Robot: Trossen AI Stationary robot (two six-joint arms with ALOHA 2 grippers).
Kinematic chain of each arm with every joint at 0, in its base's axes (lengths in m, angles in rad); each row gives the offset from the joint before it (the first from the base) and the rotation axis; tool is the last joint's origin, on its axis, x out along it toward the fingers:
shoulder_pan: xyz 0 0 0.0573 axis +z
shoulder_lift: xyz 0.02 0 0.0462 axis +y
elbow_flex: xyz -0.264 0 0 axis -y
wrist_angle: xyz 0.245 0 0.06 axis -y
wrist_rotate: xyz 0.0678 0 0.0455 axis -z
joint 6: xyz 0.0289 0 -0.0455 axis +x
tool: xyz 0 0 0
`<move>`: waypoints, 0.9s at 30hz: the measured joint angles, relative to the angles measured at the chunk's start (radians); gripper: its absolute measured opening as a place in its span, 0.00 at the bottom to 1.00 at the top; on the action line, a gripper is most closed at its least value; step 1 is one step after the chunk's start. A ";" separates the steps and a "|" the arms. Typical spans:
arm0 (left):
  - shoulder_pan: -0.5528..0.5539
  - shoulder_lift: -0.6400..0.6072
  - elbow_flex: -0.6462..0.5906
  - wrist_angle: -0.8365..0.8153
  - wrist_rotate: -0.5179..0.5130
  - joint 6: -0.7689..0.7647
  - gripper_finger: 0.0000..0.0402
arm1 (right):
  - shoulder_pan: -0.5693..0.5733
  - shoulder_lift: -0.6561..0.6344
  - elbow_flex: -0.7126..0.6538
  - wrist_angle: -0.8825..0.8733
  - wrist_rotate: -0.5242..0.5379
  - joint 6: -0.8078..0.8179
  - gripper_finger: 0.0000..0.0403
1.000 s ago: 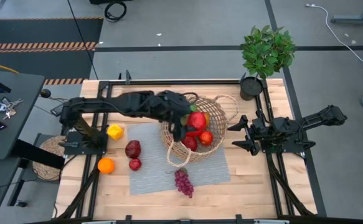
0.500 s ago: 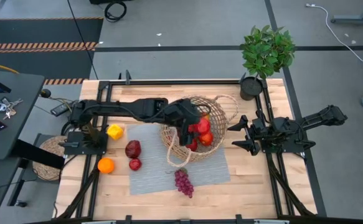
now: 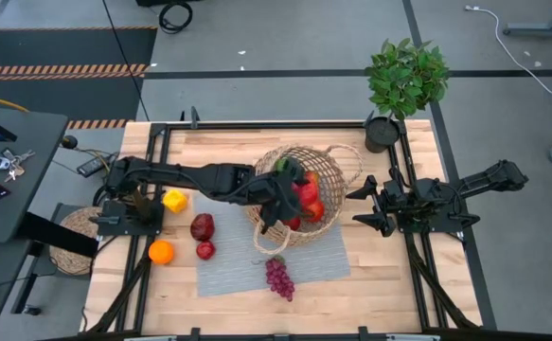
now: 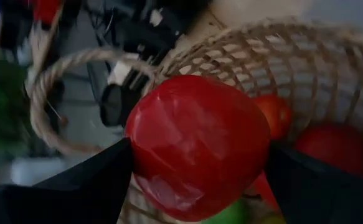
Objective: Build produce basket
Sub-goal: Put the red apple into the brown basket
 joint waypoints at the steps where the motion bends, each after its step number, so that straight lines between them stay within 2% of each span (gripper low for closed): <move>1: -0.002 0.000 0.000 0.000 0.000 0.061 0.83 | 0.000 0.000 0.000 0.000 0.000 0.000 0.86; 5: -0.007 0.000 0.000 0.000 0.001 0.300 0.83 | 0.000 0.000 0.000 0.000 0.000 0.000 0.86; 10: -0.015 0.000 0.000 0.000 0.001 0.504 0.83 | 0.000 0.000 0.000 0.000 0.000 0.000 0.86; 16: -0.017 0.000 0.000 0.001 0.001 0.559 0.83 | 0.000 0.000 0.000 0.000 0.000 0.000 0.86; 20: -0.013 0.000 0.000 0.005 0.008 0.443 0.83 | 0.000 0.000 0.000 0.000 0.000 0.000 0.86; 24: 0.003 0.000 0.000 0.039 0.025 0.142 0.83 | 0.000 0.000 0.000 0.000 0.000 0.000 0.86; 27: 0.017 0.016 0.002 0.041 0.022 0.004 0.83 | 0.000 0.000 0.000 0.000 0.000 0.000 0.86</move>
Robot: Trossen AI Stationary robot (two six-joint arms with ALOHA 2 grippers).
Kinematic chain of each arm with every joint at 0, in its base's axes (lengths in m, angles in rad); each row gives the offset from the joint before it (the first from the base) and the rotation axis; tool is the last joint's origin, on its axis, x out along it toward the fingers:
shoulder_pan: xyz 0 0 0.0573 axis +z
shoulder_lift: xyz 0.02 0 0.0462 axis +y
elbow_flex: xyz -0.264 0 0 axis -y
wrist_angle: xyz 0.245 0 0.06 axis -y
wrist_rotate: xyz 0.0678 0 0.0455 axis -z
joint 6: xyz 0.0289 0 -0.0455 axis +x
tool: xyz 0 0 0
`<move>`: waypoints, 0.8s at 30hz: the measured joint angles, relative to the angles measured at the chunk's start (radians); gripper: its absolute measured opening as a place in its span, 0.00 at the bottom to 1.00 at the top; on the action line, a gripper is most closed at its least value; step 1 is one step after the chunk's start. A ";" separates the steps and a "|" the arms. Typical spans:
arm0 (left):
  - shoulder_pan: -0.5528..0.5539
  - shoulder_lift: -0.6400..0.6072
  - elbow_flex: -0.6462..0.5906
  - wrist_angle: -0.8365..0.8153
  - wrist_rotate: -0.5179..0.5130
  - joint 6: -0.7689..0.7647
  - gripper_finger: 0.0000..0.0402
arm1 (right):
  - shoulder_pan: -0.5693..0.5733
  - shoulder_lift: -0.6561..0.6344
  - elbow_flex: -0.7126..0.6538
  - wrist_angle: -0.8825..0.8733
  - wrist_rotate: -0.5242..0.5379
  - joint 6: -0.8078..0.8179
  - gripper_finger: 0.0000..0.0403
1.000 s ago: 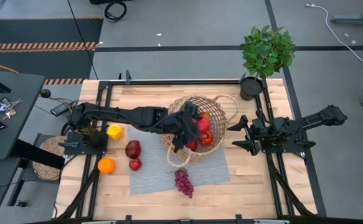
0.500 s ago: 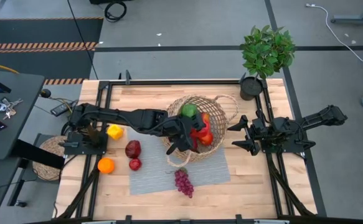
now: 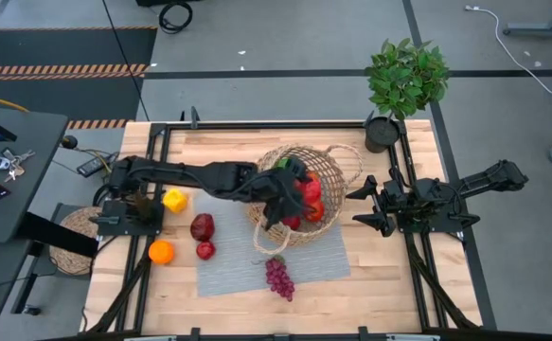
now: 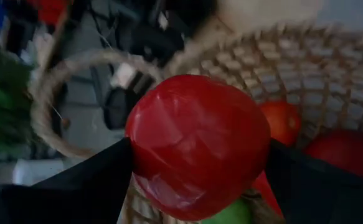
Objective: Build produce basket
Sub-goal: Put the red apple into the brown basket
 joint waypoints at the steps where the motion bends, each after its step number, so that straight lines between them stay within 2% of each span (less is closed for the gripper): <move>1: 0.004 0.011 0.000 -0.007 -0.001 -0.021 0.83 | 0.000 0.000 0.000 0.000 0.000 0.000 0.86; 4: 0.005 0.058 0.000 0.034 -0.051 -0.047 0.83 | 0.000 0.000 0.000 0.000 0.000 0.000 0.86; 6: -0.003 0.091 -0.001 0.070 -0.156 -0.032 0.83 | 0.000 0.000 0.000 0.000 0.000 0.000 0.86; 8: -0.006 0.121 -0.001 0.123 -0.265 0.041 0.83 | 0.000 0.000 0.000 0.000 0.000 0.000 0.86; 10: -0.006 0.144 -0.001 0.159 -0.328 0.137 0.83 | 0.000 0.000 0.000 0.000 0.000 0.000 0.86; 15: 0.006 0.193 -0.002 0.156 -0.335 0.356 0.83 | 0.000 0.000 0.000 0.000 0.000 0.000 0.86; 17: 0.010 0.209 -0.002 0.153 -0.331 0.398 0.83 | 0.000 0.000 0.000 0.000 0.000 0.000 0.86; 22: 0.027 0.240 -0.002 0.154 -0.331 0.392 0.83 | 0.000 0.000 0.000 0.000 0.000 0.000 0.86; 24: 0.038 0.243 -0.003 0.144 -0.334 0.340 0.83 | 0.000 0.000 0.000 0.000 0.000 0.000 0.86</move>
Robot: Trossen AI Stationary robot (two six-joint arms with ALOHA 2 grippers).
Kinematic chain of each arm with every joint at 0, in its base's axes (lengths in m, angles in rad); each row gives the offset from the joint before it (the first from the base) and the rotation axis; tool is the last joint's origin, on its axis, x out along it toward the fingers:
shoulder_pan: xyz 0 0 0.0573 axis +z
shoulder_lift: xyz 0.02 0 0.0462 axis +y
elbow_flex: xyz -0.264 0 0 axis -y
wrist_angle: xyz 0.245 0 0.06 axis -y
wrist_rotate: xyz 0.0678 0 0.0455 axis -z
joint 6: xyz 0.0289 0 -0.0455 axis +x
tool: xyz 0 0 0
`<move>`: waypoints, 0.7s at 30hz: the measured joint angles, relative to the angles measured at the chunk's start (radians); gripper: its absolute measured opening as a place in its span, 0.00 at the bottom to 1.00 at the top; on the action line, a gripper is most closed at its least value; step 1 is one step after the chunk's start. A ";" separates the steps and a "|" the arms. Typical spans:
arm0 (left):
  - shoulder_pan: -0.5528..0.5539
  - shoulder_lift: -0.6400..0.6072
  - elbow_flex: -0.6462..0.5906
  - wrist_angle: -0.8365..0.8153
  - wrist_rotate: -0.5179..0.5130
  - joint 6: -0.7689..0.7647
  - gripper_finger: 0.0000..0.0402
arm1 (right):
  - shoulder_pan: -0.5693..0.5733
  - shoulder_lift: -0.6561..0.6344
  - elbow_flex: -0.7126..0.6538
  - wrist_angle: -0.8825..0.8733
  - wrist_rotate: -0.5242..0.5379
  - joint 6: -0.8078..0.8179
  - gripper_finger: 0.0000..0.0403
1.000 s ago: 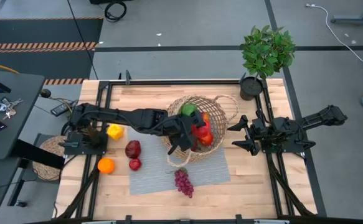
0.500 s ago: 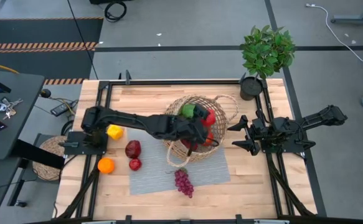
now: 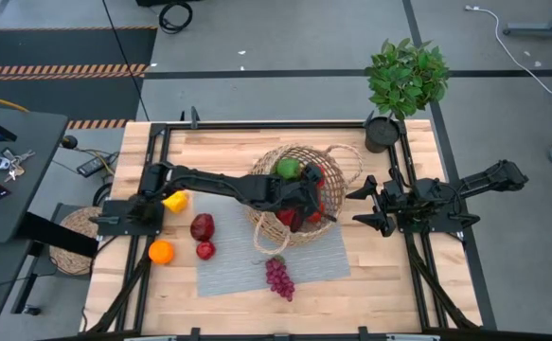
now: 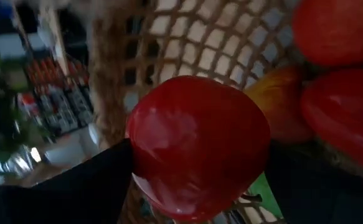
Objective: Build produce basket
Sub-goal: Put the red apple into the brown basket
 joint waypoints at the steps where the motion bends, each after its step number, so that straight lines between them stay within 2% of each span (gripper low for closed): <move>1: 0.005 0.001 0.001 0.003 -0.002 -0.028 0.83 | 0.000 0.000 0.000 0.000 0.000 0.000 0.86; 7: 0.033 0.005 0.001 -0.110 -0.003 -0.149 0.89 | 0.000 0.000 0.000 0.000 0.000 0.000 0.86; 11: 0.033 0.005 0.001 -0.095 -0.029 -0.213 0.98 | 0.000 0.000 0.000 0.000 0.000 0.000 0.86; 16: 0.000 0.005 0.001 -0.026 -0.166 -0.223 0.98 | 0.000 0.000 0.000 0.000 0.000 0.000 0.86; 21: -0.040 -0.003 0.028 0.002 -0.230 -0.218 0.98 | 0.000 0.000 0.000 0.000 0.000 0.000 0.86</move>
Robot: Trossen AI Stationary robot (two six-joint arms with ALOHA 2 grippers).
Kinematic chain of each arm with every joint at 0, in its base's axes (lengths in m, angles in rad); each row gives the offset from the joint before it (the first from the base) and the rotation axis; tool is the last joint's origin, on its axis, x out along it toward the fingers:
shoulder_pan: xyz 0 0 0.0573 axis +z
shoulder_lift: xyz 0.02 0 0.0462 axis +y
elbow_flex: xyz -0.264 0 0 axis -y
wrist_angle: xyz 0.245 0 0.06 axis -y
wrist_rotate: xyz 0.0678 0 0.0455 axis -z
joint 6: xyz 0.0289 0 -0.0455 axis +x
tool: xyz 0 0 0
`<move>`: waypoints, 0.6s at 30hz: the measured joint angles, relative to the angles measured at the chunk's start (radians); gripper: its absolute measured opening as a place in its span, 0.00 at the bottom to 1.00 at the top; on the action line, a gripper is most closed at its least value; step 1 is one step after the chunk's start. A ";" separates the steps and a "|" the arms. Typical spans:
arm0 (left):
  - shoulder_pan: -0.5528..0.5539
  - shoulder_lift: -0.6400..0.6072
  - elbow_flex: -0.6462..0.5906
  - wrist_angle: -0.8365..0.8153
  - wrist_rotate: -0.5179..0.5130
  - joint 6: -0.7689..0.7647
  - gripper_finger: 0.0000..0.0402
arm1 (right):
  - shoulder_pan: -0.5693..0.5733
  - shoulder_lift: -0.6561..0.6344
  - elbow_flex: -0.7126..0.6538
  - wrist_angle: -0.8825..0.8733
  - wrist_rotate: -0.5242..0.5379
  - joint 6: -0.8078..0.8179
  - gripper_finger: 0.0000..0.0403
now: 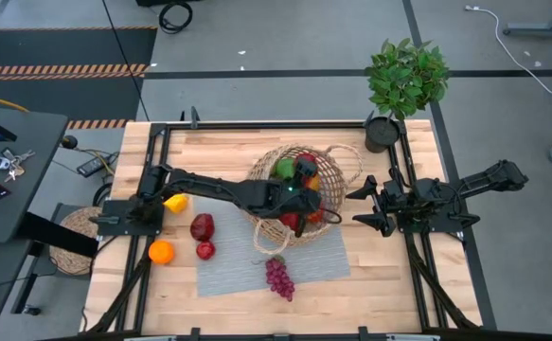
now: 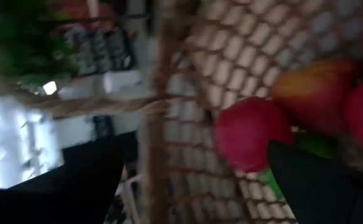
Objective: Build produce basket
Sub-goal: Put the red apple into the brown basket
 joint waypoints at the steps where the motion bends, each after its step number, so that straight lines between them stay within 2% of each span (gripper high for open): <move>1: -0.009 0.000 0.016 -0.001 -0.036 -0.004 0.99 | 0.000 0.000 0.000 0.000 0.000 0.000 0.86; 3: -0.025 0.000 0.061 0.000 -0.093 -0.008 0.99 | 0.000 0.000 0.000 0.000 0.000 0.000 0.86; 10: -0.094 -0.004 0.273 -0.002 -0.187 -0.046 0.99 | 0.000 0.000 0.000 0.000 0.000 0.000 0.86; 14: -0.154 -0.005 0.412 -0.094 -0.157 -0.251 0.99 | 0.000 0.000 0.000 0.000 0.000 0.000 0.86; 18: -0.220 -0.006 0.517 -0.324 -0.007 -0.566 0.99 | 0.000 0.000 0.000 0.000 0.000 0.000 0.86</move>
